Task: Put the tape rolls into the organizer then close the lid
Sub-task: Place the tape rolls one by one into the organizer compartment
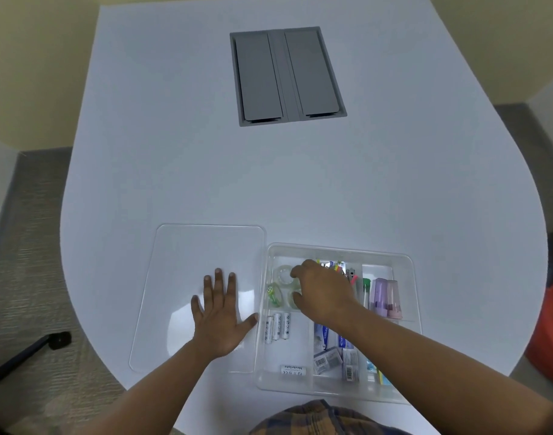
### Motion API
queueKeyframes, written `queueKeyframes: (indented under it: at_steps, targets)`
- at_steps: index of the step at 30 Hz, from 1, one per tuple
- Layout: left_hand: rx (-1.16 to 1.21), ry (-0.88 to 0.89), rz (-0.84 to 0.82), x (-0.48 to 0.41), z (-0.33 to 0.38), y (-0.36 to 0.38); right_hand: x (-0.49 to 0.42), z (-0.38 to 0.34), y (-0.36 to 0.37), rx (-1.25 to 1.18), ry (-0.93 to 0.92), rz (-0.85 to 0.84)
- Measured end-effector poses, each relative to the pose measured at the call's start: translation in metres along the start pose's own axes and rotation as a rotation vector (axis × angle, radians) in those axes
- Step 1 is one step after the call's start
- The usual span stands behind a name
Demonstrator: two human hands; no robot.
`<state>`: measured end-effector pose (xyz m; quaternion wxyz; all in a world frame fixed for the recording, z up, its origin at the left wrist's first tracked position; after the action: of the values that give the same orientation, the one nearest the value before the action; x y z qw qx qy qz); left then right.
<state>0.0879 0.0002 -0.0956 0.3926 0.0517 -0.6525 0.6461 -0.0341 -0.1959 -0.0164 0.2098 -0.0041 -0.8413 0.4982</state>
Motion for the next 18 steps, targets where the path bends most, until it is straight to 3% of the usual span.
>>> queueKeyframes:
  at_steps: [6, 18]
  targets:
    - [-0.072, 0.018, -0.117, -0.008, -0.001, -0.002, -0.011, -0.014, 0.006, -0.058, -0.026, -0.028]
    - [-0.089, -0.005, -0.173, -0.004, 0.005, -0.008, -0.026, -0.026, 0.009, -0.167, 0.030, -0.023]
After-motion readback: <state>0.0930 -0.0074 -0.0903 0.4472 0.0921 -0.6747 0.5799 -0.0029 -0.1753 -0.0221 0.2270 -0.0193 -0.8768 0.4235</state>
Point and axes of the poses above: each hand's wrist, its own x-axis away from the middle knuckle, its own y-axis out of the palm, z = x × y, the point moved 1 cm from there along -x, towards the middle knuckle, and after that the axes turned 14 degrees about -y, right-handed, at the moved point
